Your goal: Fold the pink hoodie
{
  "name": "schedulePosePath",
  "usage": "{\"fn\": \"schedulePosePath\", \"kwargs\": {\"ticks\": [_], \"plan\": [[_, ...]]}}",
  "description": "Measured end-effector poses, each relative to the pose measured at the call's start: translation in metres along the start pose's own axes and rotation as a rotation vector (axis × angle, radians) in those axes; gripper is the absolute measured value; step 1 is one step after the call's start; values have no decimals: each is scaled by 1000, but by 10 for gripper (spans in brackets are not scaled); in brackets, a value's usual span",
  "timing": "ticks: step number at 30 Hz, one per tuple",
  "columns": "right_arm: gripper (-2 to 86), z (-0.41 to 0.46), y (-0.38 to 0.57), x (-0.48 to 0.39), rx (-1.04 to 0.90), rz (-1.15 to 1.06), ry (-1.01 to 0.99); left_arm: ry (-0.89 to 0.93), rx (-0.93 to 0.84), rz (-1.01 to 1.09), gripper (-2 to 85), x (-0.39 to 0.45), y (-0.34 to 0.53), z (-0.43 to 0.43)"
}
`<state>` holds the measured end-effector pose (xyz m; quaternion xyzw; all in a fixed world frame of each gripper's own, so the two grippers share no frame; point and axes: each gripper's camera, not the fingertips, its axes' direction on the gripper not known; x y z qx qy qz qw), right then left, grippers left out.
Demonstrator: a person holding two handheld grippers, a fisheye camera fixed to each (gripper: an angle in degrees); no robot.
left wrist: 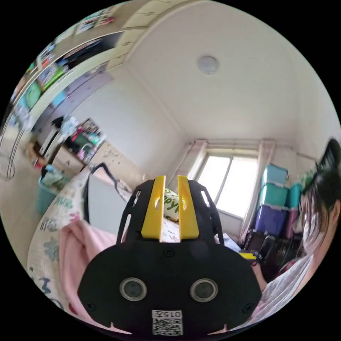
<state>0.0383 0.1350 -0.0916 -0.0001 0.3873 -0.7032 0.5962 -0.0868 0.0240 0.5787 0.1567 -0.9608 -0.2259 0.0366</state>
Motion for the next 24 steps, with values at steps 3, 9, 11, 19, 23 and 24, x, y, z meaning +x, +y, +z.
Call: {"fn": "schedulePosePath", "kwargs": {"ticks": [3,9,11,19,23,24], "plan": [[-9,-55,54,25,153,166,147,75,25,220,115,85,23,59],[18,-109,172,69,177,503,262,290,-137,305,120,176,78,213],[49,-110,203,83,121,605,288,257,-307,362,135,196,104,274],[130,-84,271,128,-44,822,159,35,-1010,369,160,219,227,501],[111,-79,279,149,-74,816,134,-65,-1256,337,163,218,277,589],[104,-82,281,154,-77,798,117,-74,-1344,361,164,221,294,610]]}}
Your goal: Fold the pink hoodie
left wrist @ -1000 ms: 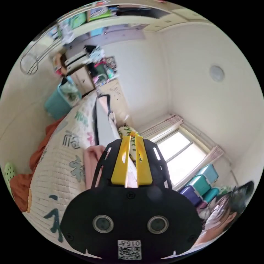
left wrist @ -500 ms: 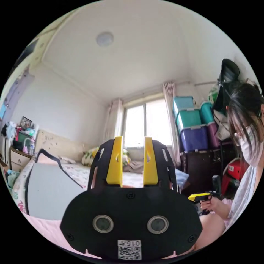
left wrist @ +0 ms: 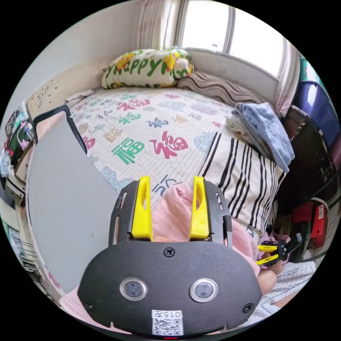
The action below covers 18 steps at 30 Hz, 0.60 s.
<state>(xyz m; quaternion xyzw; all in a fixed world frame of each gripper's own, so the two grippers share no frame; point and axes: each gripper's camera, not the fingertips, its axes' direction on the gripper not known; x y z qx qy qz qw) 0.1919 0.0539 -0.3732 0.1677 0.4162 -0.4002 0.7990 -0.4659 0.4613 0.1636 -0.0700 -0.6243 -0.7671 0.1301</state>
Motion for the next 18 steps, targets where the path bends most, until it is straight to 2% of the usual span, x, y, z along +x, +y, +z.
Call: {"fn": "schedulePosePath", "kwargs": {"ticks": [3,6,9,14,18], "plan": [[62,-7,0,13,2,-37,-128,-24,-196,54,147,11,-29,45],[59,-4,1,14,4,-69,-121,-65,-244,142,123,24,-39,60],[50,1,2,15,24,-93,-125,3,-259,165,86,25,-43,61],[25,-5,-2,39,45,27,-233,-33,-210,189,50,30,-44,39],[8,-29,-19,43,144,39,-174,-138,-75,170,28,34,-49,-8]]}}
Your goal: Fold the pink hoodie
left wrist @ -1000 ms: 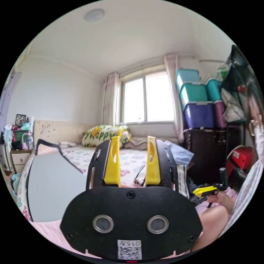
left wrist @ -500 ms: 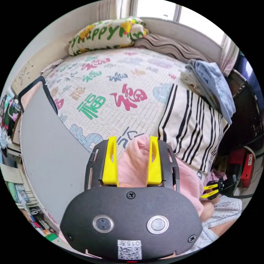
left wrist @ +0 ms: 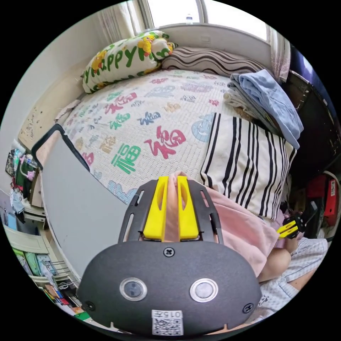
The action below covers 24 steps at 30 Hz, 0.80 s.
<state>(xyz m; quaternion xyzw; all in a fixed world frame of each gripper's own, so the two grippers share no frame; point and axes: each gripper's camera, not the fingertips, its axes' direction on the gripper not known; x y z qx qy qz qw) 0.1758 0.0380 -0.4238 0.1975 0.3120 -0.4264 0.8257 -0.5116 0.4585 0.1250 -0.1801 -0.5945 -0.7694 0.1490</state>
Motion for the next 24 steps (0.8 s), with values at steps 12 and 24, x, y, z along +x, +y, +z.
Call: {"fn": "schedulePosePath", "kwargs": {"ticks": [12,24], "plan": [[-6,10,-79,-146,89,-419,-62,225,591,-256,15,-120,181,-169],[-7,242,-40,-374,-492,-758,-616,268,894,-604,11,-254,572,-208]]}}
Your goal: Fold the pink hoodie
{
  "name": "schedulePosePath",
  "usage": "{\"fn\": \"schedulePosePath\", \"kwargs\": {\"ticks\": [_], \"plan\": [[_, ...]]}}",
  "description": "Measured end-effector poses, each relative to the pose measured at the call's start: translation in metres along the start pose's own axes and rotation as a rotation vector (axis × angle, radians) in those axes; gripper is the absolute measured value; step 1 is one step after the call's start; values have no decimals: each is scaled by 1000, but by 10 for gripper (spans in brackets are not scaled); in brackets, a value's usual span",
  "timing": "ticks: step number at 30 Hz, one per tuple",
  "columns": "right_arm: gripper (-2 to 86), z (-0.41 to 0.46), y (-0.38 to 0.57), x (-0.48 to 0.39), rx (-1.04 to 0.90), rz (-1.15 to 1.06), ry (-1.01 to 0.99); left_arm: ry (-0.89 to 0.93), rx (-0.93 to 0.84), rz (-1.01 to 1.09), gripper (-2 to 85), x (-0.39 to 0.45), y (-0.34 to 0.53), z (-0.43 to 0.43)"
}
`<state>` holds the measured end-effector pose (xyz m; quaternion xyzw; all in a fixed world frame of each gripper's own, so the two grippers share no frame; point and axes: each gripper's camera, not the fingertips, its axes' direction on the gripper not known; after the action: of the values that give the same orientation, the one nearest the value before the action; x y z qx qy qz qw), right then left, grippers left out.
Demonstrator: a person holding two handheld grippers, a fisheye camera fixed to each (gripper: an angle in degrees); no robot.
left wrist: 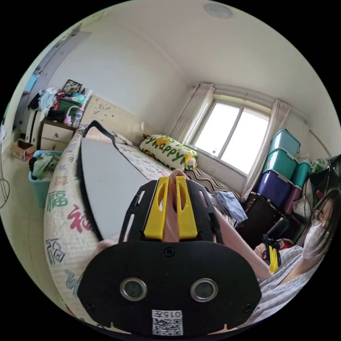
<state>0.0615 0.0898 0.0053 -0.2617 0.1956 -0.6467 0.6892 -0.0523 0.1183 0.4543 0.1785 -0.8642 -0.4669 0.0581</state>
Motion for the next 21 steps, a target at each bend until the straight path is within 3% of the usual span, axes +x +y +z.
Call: {"fn": "schedulePosePath", "kwargs": {"ticks": [6,8,12,16,19,21], "plan": [[-7,126,-28,-5,-288,-30,-7,-74,-72,-166,2,-102,71,-45],[-7,149,-35,-7,-322,-34,-15,-25,-89,-209,1,-118,72,-52],[-7,181,-55,-16,-310,-42,-15,-76,-61,-129,3,-109,65,-69],[-7,205,-68,-20,-296,-34,-29,-35,35,-196,4,-117,67,-88],[-7,235,-71,-24,-394,-62,-16,-80,4,-205,5,-123,72,-95],[-7,265,-65,-23,-541,-86,22,-132,-108,-218,6,-130,75,-89]]}}
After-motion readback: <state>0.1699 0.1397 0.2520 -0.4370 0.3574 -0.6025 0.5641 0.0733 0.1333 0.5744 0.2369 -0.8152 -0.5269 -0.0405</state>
